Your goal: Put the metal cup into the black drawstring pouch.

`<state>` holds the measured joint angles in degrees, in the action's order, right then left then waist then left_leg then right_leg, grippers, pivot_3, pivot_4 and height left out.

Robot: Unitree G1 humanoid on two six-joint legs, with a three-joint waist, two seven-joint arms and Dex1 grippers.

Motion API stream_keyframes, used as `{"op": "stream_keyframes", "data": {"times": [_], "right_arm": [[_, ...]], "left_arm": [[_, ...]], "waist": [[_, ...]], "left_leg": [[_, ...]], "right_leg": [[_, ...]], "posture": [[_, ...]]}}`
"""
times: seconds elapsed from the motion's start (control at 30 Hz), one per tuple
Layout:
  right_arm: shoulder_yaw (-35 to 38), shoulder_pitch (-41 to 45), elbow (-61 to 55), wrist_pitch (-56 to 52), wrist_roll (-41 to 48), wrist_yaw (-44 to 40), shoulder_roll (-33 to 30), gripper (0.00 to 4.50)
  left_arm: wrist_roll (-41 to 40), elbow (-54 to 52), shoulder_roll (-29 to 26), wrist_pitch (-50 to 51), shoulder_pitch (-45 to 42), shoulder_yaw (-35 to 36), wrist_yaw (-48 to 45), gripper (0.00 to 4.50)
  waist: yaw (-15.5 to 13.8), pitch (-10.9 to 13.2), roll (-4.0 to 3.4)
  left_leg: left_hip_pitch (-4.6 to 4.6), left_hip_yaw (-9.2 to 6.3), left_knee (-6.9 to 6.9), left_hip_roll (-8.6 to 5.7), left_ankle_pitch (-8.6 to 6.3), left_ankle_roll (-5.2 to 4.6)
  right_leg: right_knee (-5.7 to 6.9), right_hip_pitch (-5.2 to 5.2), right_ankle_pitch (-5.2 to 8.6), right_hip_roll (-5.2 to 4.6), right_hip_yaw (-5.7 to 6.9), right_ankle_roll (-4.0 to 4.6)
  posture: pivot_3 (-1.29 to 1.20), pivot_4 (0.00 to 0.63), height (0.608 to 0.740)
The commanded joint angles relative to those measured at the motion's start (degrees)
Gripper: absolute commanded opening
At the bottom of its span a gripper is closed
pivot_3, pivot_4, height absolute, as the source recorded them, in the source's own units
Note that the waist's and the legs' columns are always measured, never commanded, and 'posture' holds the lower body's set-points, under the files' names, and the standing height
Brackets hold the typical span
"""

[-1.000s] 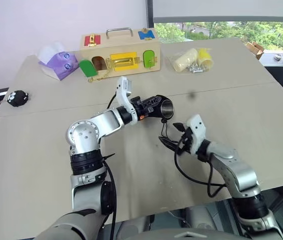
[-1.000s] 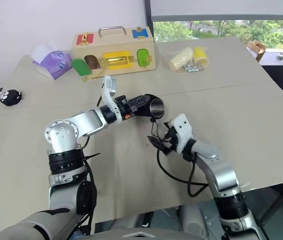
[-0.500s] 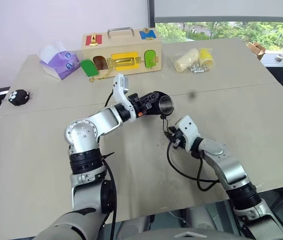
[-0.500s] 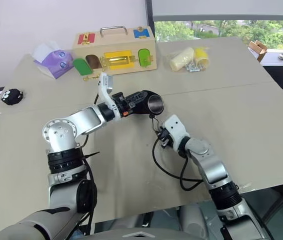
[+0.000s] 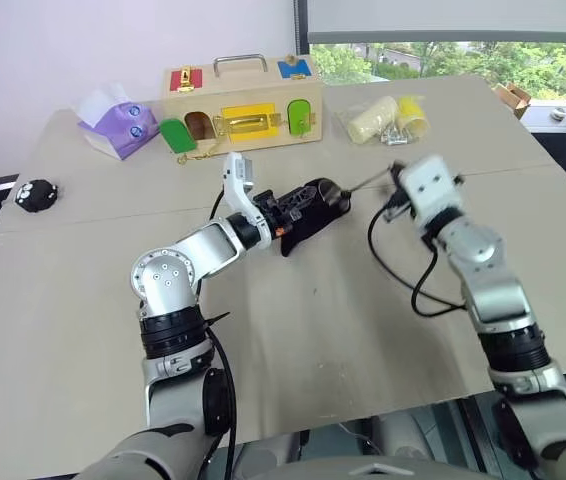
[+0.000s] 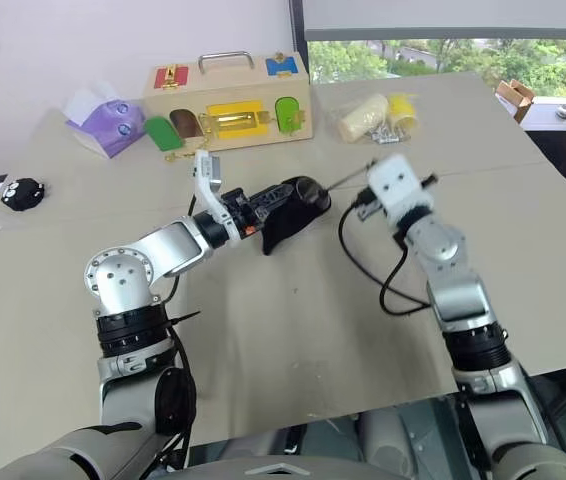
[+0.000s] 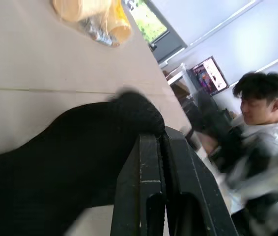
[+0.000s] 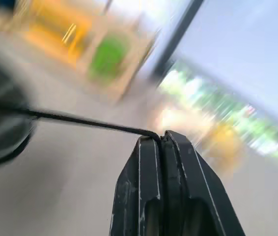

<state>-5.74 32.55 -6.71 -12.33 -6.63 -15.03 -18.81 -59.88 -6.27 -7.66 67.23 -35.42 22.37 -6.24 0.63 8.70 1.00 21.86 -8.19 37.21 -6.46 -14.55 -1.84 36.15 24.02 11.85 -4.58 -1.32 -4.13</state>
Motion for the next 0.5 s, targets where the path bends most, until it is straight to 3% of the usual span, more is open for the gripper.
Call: {"op": "stream_keyframes", "data": {"times": [0.03,0.07,0.27,0.3,0.5], "right_arm": [[3.4,6.4,-4.1,3.0,0.1,1.7,-0.5,0.01],[3.6,8.3,-4.6,3.1,0.5,1.5,-0.3,0.01],[2.6,12.2,-7.3,0.6,4.8,-2.1,1.6,0.0],[2.3,12.1,-7.8,0.3,5.4,-2.6,1.9,0.0],[0.6,10.7,-10.1,-0.9,7.3,-5.9,2.6,0.0]], "left_arm": [[-4.0,-4.4,-0.3,-2.6,1.5,-0.3,-5.1,0.28],[-4.0,-5.2,-0.7,-3.0,2.0,-1.1,-6.2,0.28],[0.0,-8.6,-2.7,-7.7,3.8,-7.0,-11.2,2.64],[1.2,-9.1,-3.1,-9.2,4.1,-8.1,-12.4,2.81],[7.0,-10.4,-3.9,-19.2,2.8,-11.5,-16.9,2.81]], "waist": [[0.0,0.0,0.0],[0.1,0.0,-0.01],[0.0,0.0,0.0],[0.0,0.0,0.0],[0.1,0.0,-0.01]], "left_leg": [[0.0,0.01,0.0,0.0,0.0,0.0],[0.03,0.01,0.0,0.0,0.0,0.0],[0.04,0.02,-0.06,0.01,0.0,0.0],[0.04,0.01,-0.06,0.01,0.0,0.0],[0.03,0.07,-0.05,0.01,0.0,-0.01]], "right_leg": [[-0.03,-0.01,0.0,0.0,0.0,0.0],[-0.05,0.0,0.0,-0.01,-0.01,0.0],[-0.1,0.03,0.0,0.0,-0.01,0.01],[-0.11,0.0,0.0,0.0,0.0,0.01],[-0.1,0.02,-0.01,0.0,-0.06,0.02]], "posture": [[0.0,0.15,0.74],[0.0,0.15,0.74],[0.0,0.15,0.74],[0.0,0.15,0.74],[0.0,0.15,0.74]]}}
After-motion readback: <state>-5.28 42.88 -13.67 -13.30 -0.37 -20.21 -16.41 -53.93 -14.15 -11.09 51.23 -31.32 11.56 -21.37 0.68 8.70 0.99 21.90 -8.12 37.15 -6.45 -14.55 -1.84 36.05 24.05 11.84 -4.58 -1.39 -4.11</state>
